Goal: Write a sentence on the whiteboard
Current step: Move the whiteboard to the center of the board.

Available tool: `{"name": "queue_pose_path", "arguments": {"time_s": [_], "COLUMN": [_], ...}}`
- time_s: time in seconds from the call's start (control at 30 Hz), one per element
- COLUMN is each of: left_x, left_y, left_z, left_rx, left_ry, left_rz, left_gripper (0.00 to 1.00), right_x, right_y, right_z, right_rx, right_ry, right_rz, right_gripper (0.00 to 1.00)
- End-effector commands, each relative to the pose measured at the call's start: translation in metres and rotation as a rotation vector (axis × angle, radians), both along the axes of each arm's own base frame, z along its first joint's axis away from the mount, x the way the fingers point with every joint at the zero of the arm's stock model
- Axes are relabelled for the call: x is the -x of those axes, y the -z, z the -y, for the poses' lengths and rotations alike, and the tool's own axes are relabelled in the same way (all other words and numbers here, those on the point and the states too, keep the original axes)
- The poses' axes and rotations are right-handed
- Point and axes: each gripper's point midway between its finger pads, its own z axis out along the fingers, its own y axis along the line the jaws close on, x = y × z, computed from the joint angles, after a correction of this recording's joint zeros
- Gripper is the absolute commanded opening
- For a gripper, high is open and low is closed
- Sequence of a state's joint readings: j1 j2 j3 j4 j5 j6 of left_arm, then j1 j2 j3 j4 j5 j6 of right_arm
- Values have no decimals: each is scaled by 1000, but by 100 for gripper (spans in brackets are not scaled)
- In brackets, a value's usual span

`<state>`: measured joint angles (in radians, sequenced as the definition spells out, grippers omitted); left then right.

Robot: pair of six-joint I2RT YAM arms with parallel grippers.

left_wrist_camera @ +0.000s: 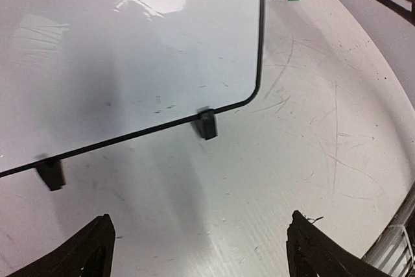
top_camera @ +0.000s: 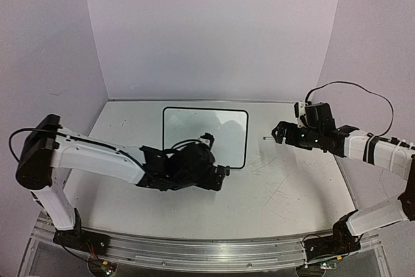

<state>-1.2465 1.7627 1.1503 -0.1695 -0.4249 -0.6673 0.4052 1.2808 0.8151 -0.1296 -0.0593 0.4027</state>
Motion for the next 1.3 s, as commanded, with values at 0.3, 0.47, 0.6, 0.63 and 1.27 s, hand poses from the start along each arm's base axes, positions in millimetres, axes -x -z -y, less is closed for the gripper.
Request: {"name": "queue_pose_path", "arguments": {"time_s": [0.3,0.47,0.6,0.63,1.27], "left_x": [-54,-60,-73,-77,-55], "left_y": [50,63,76,78,78], "left_z": [-80,-57,-56,-57,-30], "left_rx": [100,122,65,51,94], "left_ry": [8,53,32,24,60], "left_rz": [-185,-214,-179,-166,-216], "left_gripper": [93,78,71,71,70], "right_x": [10,7,9,10,-27], "right_y": [-8,-15,-14,-15,-15], "right_z": [-36,-29,-25,-24,12], "right_rx": [12,25,34,37,72], "right_ry": [-66,-31,-22,-20,338], "right_rz": [3,29,34,37,37], "right_gripper": [98,98,98,98,98]}}
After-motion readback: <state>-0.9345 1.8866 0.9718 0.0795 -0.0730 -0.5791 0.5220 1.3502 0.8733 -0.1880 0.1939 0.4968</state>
